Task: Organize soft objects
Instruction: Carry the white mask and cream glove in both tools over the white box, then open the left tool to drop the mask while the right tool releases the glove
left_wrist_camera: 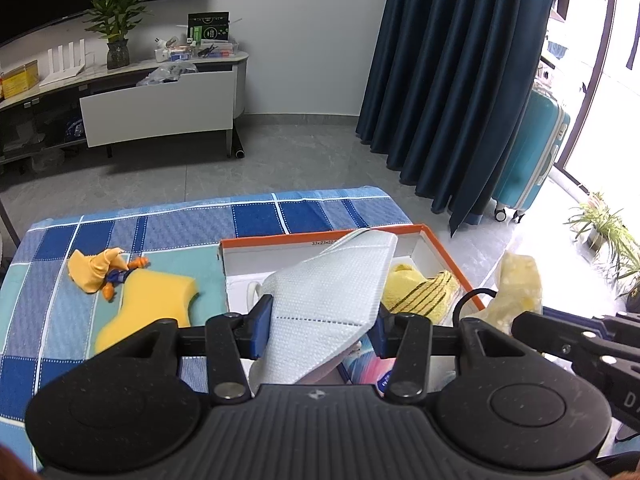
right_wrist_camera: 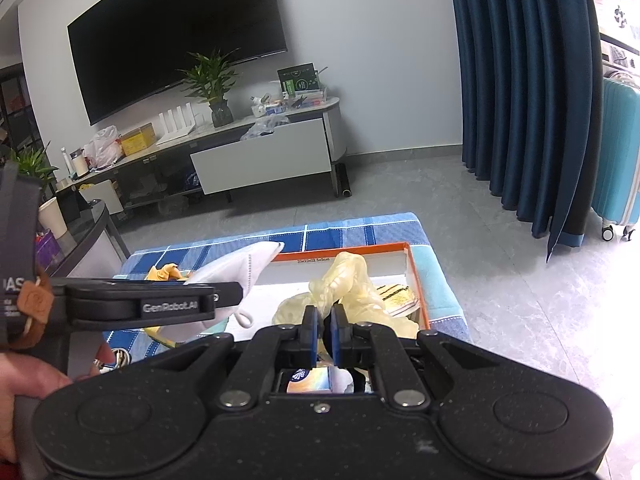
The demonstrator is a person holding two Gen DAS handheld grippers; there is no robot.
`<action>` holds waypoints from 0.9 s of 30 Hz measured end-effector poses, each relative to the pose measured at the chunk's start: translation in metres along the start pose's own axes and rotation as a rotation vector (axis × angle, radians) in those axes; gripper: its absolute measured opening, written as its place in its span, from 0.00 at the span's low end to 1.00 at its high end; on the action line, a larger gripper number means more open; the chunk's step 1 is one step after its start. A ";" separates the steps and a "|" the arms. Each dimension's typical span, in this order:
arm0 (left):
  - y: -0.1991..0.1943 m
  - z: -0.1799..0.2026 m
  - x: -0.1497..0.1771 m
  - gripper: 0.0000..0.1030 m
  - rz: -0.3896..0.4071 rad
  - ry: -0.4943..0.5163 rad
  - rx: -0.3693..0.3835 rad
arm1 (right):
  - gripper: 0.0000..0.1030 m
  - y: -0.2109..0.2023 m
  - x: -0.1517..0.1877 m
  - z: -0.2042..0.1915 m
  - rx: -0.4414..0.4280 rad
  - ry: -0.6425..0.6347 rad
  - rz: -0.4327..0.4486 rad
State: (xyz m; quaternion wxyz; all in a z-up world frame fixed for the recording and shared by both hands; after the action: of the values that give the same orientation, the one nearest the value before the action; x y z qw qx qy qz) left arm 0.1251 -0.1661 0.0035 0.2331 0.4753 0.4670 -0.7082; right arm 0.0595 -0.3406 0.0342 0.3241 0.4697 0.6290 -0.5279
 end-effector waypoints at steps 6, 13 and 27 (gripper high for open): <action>0.014 0.002 -0.001 0.47 -0.015 0.018 0.010 | 0.09 0.004 0.002 0.002 -0.008 0.007 -0.005; 0.031 0.008 -0.003 0.47 -0.033 0.039 0.040 | 0.41 0.002 0.001 0.007 -0.020 0.009 -0.008; 0.021 0.008 -0.008 0.72 -0.018 0.026 0.058 | 0.50 -0.018 -0.010 0.004 -0.023 0.011 0.047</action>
State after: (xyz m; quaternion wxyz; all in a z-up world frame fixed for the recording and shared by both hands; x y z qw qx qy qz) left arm 0.1413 -0.1834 0.0025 0.2068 0.4869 0.4535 -0.7173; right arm 0.0456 -0.3468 0.0487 0.3383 0.4838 0.6255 -0.5102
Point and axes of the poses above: each gripper's, at about its wrist camera, not at the fingertips, and y roughly the way its jaws point, z to its right, x to its underside, the point moved 3 cm from there along y, roughly the way its jaws point, and after that the axes turned 15 degrees about z, right-handed, at the moved point
